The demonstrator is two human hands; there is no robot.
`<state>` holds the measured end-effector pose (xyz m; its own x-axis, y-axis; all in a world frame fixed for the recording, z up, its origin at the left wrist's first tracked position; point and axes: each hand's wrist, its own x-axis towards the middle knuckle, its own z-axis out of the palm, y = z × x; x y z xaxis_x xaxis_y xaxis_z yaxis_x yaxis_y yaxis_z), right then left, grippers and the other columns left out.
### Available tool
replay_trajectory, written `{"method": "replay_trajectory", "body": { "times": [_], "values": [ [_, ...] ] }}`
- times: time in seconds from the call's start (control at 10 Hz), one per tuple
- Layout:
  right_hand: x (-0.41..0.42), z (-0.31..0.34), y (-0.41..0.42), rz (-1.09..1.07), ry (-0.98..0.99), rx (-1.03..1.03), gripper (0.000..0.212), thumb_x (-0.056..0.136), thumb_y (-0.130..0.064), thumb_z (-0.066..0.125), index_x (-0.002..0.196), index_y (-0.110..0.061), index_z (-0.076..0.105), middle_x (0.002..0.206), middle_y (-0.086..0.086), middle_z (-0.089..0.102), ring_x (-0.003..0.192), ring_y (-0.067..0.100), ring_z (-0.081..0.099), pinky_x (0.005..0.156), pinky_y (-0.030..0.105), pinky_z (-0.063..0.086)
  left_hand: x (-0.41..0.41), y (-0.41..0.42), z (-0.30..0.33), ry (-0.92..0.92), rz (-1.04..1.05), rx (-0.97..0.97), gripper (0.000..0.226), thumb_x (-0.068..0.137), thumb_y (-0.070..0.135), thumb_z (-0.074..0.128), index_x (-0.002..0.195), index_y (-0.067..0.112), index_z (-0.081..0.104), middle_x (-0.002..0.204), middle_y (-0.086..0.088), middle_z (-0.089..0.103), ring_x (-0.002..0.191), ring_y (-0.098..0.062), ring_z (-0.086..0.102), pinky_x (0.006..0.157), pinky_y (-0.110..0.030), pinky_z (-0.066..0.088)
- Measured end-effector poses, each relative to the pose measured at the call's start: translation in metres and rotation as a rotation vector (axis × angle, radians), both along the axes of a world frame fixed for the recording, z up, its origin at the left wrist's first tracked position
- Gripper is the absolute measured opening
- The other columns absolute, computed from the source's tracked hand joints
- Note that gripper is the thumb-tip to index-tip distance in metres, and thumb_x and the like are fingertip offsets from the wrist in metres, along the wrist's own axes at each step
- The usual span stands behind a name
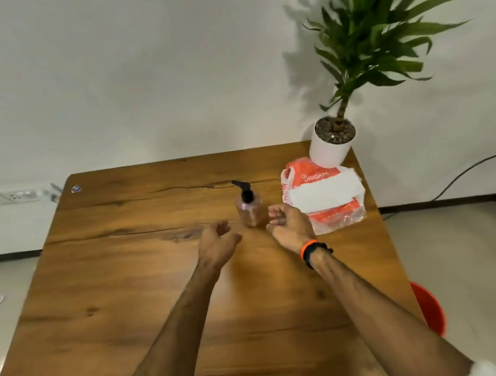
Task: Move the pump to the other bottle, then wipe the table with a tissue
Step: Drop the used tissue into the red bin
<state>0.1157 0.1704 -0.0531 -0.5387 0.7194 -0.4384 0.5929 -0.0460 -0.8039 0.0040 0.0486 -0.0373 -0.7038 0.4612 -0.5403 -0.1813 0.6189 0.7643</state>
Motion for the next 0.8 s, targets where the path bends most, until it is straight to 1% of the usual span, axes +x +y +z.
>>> {"method": "replay_trajectory", "body": {
  "times": [0.1,0.2,0.3,0.4,0.5,0.6,0.7,0.8],
  "values": [
    [-0.021,-0.002,0.003,0.036,-0.026,0.002,0.050,0.081,-0.016,0.069,0.127,-0.025,0.053,0.107,-0.012,0.057,0.098,0.007,0.056,0.083,0.022,0.041,-0.014,0.013,-0.002,-0.048,-0.001,0.032,0.061,0.084,0.006,0.067,0.140,0.007,0.043,0.137,-0.010,0.053,0.125,-0.023,0.051,0.108,-0.039,0.043],
    [-0.032,-0.005,0.007,0.029,-0.025,-0.008,0.056,0.075,-0.015,0.071,0.126,-0.028,0.053,0.105,-0.014,0.057,0.098,0.007,0.053,0.084,0.023,0.040,-0.019,0.029,-0.002,-0.097,-0.063,0.077,0.073,0.082,0.010,0.070,0.146,0.010,0.034,0.144,-0.007,0.047,0.129,-0.022,0.048,0.101,-0.032,0.045],
    [-0.037,-0.009,0.010,0.020,-0.021,-0.029,0.059,0.073,-0.009,0.070,0.127,-0.028,0.054,0.116,-0.010,0.064,0.105,0.011,0.057,0.088,0.025,0.042,-0.017,0.043,-0.003,-0.141,-0.101,0.144,0.076,0.079,0.012,0.075,0.144,0.009,0.037,0.143,-0.006,0.049,0.121,-0.017,0.050,0.095,-0.029,0.048],
    [-0.034,-0.011,0.013,0.014,-0.013,-0.028,0.058,0.074,-0.006,0.068,0.125,-0.030,0.055,0.117,-0.005,0.067,0.110,0.017,0.060,0.091,0.028,0.046,-0.013,0.052,-0.006,-0.124,-0.090,0.166,0.069,0.077,0.011,0.078,0.137,0.009,0.045,0.136,-0.006,0.055,0.115,-0.015,0.054,0.096,-0.034,0.052],
    [-0.021,-0.010,0.023,-0.004,-0.010,0.000,0.056,0.075,-0.006,0.068,0.124,-0.030,0.057,0.116,-0.004,0.069,0.107,0.015,0.061,0.087,0.024,0.042,-0.002,0.064,-0.005,-0.187,-0.122,0.202,0.065,0.079,0.004,0.074,0.137,0.006,0.044,0.135,-0.007,0.053,0.103,-0.009,0.057,0.079,-0.021,0.056],
    [-0.007,-0.006,0.036,-0.023,-0.023,0.024,0.051,0.076,-0.008,0.069,0.123,-0.025,0.059,0.116,-0.003,0.068,0.106,0.017,0.063,0.085,0.024,0.042,0.007,0.073,-0.003,-0.110,-0.187,0.150,0.049,0.090,0.003,0.058,0.137,0.007,0.046,0.140,-0.009,0.051,0.105,-0.008,0.051,0.077,-0.016,0.049],
    [0.003,-0.005,0.046,-0.001,-0.043,0.017,0.051,0.077,-0.010,0.069,0.125,-0.023,0.059,0.121,-0.001,0.066,0.110,0.019,0.062,0.086,0.026,0.044,0.012,0.080,0.000,-0.049,-0.246,0.090,0.049,0.092,0.004,0.055,0.139,0.005,0.043,0.142,-0.012,0.049,0.106,-0.009,0.047,0.088,-0.019,0.041],
    [0.006,0.004,0.053,0.037,-0.054,0.041,0.060,0.078,-0.006,0.065,0.134,-0.021,0.050,0.129,0.003,0.061,0.115,0.021,0.059,0.086,0.025,0.044,0.010,0.082,0.014,-0.091,-0.271,0.064,0.068,0.083,0.001,0.068,0.143,0.002,0.035,0.148,-0.012,0.042,0.122,-0.018,0.051,0.091,-0.024,0.049]
  ]
}}
